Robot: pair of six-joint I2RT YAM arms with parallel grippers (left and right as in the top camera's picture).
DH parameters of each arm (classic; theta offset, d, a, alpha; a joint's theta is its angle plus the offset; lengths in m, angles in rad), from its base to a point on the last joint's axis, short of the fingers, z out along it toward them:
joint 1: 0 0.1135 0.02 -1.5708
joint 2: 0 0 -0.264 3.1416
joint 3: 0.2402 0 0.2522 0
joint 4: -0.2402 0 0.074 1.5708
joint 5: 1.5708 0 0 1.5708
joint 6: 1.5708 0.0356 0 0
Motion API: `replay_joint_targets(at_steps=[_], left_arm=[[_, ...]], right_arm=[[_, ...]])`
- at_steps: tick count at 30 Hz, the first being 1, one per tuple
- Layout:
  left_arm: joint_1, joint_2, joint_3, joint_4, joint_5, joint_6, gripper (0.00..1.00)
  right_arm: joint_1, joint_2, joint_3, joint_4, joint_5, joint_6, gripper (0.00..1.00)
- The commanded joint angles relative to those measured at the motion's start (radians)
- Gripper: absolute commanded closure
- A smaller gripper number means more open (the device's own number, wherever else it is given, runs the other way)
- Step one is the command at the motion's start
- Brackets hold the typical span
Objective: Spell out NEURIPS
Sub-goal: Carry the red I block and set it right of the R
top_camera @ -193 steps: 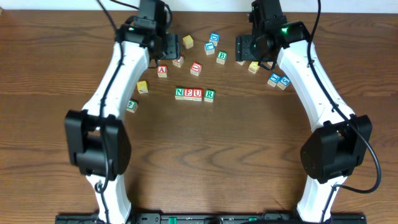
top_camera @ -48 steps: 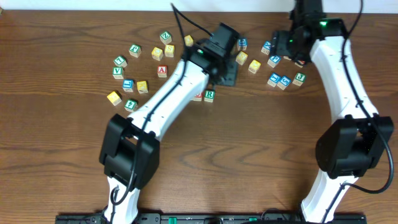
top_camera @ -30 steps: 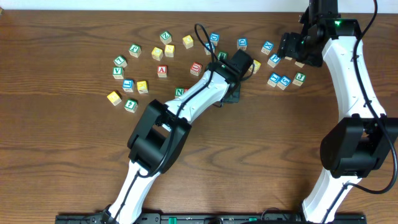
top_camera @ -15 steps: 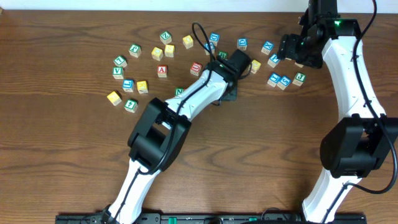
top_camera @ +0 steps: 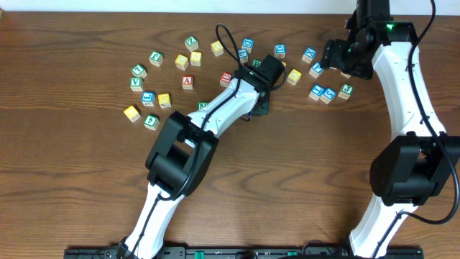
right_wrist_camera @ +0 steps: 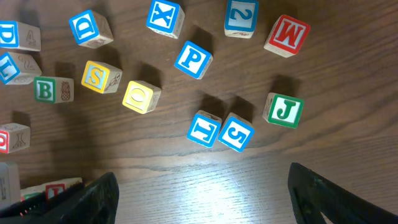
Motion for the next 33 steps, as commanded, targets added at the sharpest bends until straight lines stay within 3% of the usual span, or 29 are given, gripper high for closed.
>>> replay_joint_targets(at_steps=[1, 5, 12, 29, 33], left_arm=[[-0.004, 0.010, -0.008, -0.020, -0.005, -0.048, 0.73], [-0.004, 0.010, -0.008, -0.020, -0.005, -0.055, 0.72], [-0.004, 0.010, -0.008, -0.021, -0.005, -0.058, 0.57], [-0.005, -0.042, -0.003, -0.014, 0.016, -0.046, 0.57], [-0.003, -0.095, 0.010, -0.016, 0.001, 0.012, 0.50]], right_arm=[[0.002, 0.011, 0.015, -0.005, -0.006, 0.001, 0.19], [0.002, 0.011, 0.015, -0.012, -0.006, 0.001, 0.19], [0.002, 0.011, 0.015, -0.016, -0.006, 0.000, 0.19], [0.002, 0.011, 0.015, -0.022, -0.006, 0.001, 0.19], [0.002, 0.011, 0.015, -0.022, -0.006, 0.001, 0.19]])
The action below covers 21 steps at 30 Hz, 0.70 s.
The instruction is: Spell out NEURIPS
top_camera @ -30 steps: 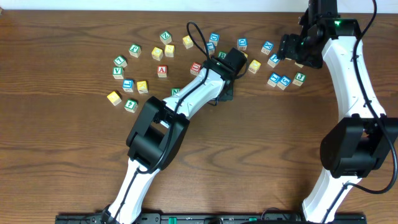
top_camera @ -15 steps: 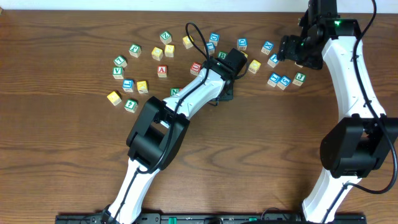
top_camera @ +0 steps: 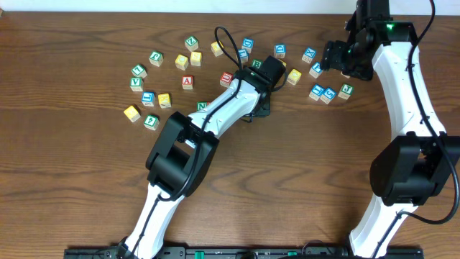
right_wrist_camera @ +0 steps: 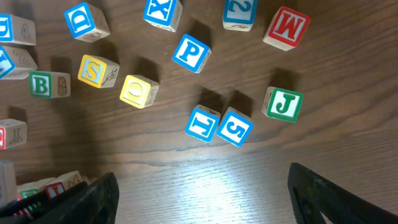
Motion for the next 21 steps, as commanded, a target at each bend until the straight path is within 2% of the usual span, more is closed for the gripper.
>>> replay_joint_targets(at_steps=[1, 12, 21], left_arm=[[0.002, -0.103, 0.010, -0.002, -0.030, 0.056, 0.49], [0.066, -0.315, 0.010, -0.053, -0.045, 0.088, 0.49], [0.221, -0.510, 0.010, -0.148, -0.049, 0.180, 0.49]], right_arm=[[0.002, 0.011, 0.015, -0.004, -0.006, 0.001, 0.19], [0.008, 0.011, 0.015, -0.007, -0.007, 0.002, 0.20], [0.083, 0.024, 0.015, 0.050, -0.006, 0.017, 0.26]])
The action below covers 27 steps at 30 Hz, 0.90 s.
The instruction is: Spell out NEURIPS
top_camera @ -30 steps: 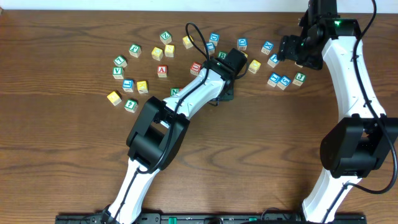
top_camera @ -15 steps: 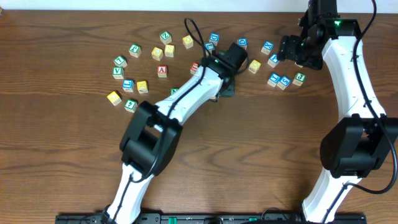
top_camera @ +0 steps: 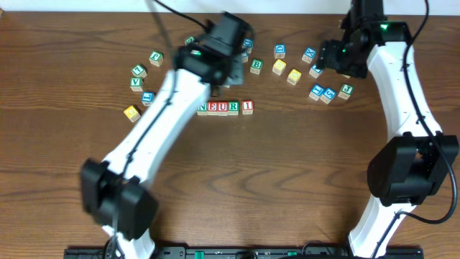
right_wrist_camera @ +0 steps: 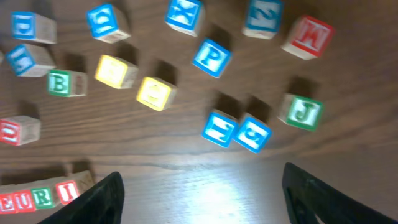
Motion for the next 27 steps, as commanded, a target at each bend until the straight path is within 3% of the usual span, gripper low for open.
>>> replay_joint_targets(at_steps=[1, 13, 18, 27], left_arm=[[0.079, -0.073, 0.009, -0.031, -0.032, 0.045, 0.49], [0.346, -0.100, 0.008, -0.084, -0.039, 0.060, 0.49], [0.372, -0.100, 0.008, -0.090, -0.039, 0.060, 0.49], [0.372, -0.100, 0.007, -0.104, -0.039, 0.060, 0.48]], right_arm=[[0.047, 0.025, 0.015, 0.025, -0.006, 0.027, 0.27], [0.174, 0.068, 0.015, 0.296, 0.017, 0.215, 0.28], [0.213, 0.127, 0.015, 0.343, 0.082, 0.306, 0.39], [0.221, 0.190, 0.015, 0.368, 0.149, 0.366, 0.46]])
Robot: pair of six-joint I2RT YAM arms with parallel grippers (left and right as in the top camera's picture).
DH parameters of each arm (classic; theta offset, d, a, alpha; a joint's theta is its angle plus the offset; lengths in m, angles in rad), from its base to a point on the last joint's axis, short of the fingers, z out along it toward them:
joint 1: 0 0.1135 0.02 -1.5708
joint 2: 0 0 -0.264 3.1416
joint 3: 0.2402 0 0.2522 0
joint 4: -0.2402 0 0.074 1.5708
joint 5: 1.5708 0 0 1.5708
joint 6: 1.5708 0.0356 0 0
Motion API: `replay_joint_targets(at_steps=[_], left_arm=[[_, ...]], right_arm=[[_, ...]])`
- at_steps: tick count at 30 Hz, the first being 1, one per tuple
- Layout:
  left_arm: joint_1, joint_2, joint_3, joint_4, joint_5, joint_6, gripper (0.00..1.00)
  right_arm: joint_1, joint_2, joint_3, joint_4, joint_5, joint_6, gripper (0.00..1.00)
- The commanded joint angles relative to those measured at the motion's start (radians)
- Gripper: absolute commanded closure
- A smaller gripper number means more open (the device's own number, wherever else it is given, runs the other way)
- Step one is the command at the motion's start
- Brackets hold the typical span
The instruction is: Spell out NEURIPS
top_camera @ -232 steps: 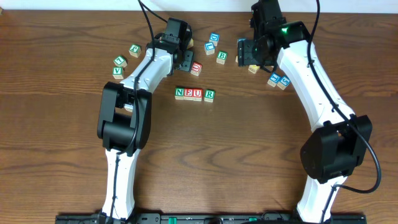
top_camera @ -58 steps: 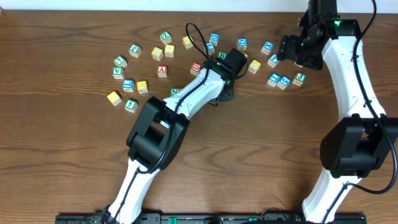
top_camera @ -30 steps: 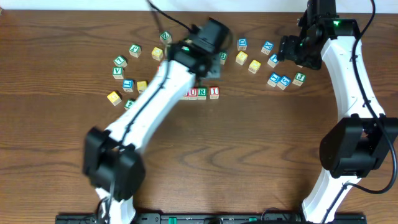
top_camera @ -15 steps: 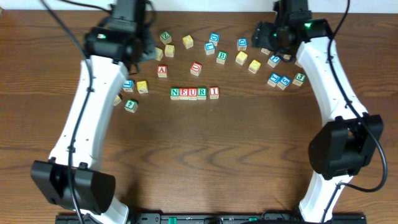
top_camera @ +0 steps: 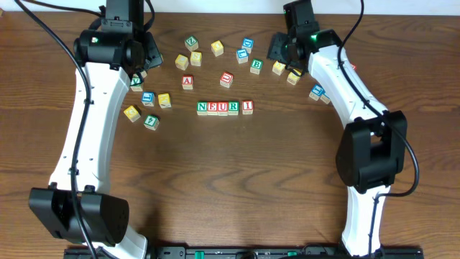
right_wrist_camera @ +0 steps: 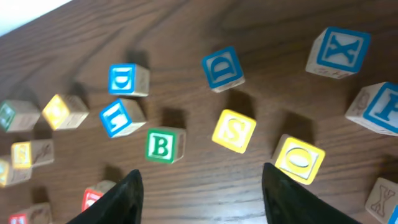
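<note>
A row of blocks reading N E U R I (top_camera: 225, 107) lies in the middle of the table. My right gripper (top_camera: 280, 52) hangs open above the back cluster with nothing between its fingers (right_wrist_camera: 121, 199). Just ahead of them sit a yellow S block (right_wrist_camera: 234, 131), also the yellow S block (top_camera: 279, 67) from above, a yellow O block (right_wrist_camera: 300, 158) and a green B block (right_wrist_camera: 163, 145). A blue block (right_wrist_camera: 380, 109) is cut by the right edge, its letter only partly visible. My left gripper (top_camera: 136, 56) is at the far left over loose blocks, its jaws hidden.
Loose blocks lie scattered behind the row: a blue D block (right_wrist_camera: 222, 68), a blue X block (right_wrist_camera: 339, 53), a red A block (top_camera: 187, 81), and several yellow, green and blue blocks (top_camera: 149, 98) at the left. More blue blocks (top_camera: 316, 91) lie under my right arm.
My left arm has swung from above the back middle cluster to the far left. My right gripper has moved left, from over the right-hand blocks to over the S, O and B blocks. The row is unchanged.
At first my left arm lay across the table's middle, hiding the row, while my right gripper hung open over the right-hand blocks. Then the left arm was clear and N E U R I showed. Now the left arm is far left and the right gripper over the cluster.
</note>
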Motion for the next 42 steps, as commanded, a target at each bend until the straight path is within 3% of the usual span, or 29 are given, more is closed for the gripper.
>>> replay_joint_targets(at_steps=[1, 22, 42], left_arm=[[0.002, -0.006, 0.005, -0.006, -0.013, 0.021, 0.48], [0.002, -0.005, -0.022, -0.005, -0.013, 0.021, 0.48], [0.002, -0.001, -0.032, -0.005, -0.013, 0.020, 0.48]], right_arm=[[0.000, 0.033, 0.011, 0.007, 0.055, 0.050, 0.46], [0.008, 0.079, 0.011, 0.011, -0.005, -0.001, 0.45], [-0.100, -0.074, 0.014, -0.161, 0.027, -0.096, 0.42]])
